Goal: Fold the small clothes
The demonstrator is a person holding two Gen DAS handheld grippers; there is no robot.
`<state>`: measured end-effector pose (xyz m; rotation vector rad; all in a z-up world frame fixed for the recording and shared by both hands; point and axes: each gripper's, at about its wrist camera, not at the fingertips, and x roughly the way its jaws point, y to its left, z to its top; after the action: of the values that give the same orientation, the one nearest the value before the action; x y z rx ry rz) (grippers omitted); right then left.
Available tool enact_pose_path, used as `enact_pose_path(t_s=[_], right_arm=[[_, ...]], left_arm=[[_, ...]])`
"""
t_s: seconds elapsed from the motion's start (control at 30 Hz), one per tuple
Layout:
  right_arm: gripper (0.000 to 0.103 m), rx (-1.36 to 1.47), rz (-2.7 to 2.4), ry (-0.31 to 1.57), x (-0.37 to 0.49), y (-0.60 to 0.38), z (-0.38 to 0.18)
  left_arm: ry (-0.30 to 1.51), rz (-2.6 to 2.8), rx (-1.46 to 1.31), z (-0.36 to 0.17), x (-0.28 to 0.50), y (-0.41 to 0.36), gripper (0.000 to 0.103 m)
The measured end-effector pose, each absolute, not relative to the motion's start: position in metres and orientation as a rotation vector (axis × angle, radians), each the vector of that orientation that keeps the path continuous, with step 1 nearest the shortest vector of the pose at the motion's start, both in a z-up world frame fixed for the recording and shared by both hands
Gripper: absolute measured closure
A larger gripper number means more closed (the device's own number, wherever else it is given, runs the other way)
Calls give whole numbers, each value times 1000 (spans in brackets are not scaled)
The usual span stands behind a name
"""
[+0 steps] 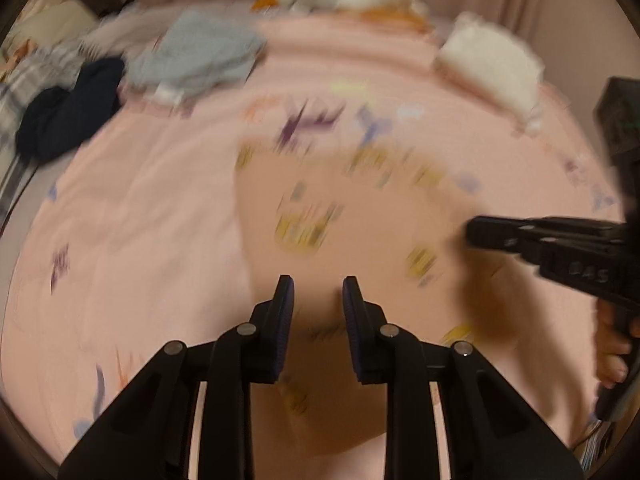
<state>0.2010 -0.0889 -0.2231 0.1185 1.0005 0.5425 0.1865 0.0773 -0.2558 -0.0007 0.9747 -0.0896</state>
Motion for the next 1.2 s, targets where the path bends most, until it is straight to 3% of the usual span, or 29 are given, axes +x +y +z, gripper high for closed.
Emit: enact_pose_path(t_s=[0.07,0.17,0.33,0.53,0.83,1.03,1.2], right_arm=[[89,89,500,1061,200,-86,-245],[93,107,477,1089,197,-93,-272],[94,152,456,1089,192,-102,-275],[95,88,437,1094,167,-101,-277],[95,178,459,1133,144,-120,-285],[96,149,487,1180,141,-118,-272],[96,169,492,1081,170,-113,-242]], left_arm=[[1045,-72,-41,-279,184,87,81],[996,-83,-42,-290,170,92,77],[997,-26,82,-289,158,78,76],[1031,-43,-107,-294,148,100,76],[1056,-90,-119,-292,119,96,76],[954,-106,-136,-263,114,104,80],[867,-93,-177,-233,158,117,81]])
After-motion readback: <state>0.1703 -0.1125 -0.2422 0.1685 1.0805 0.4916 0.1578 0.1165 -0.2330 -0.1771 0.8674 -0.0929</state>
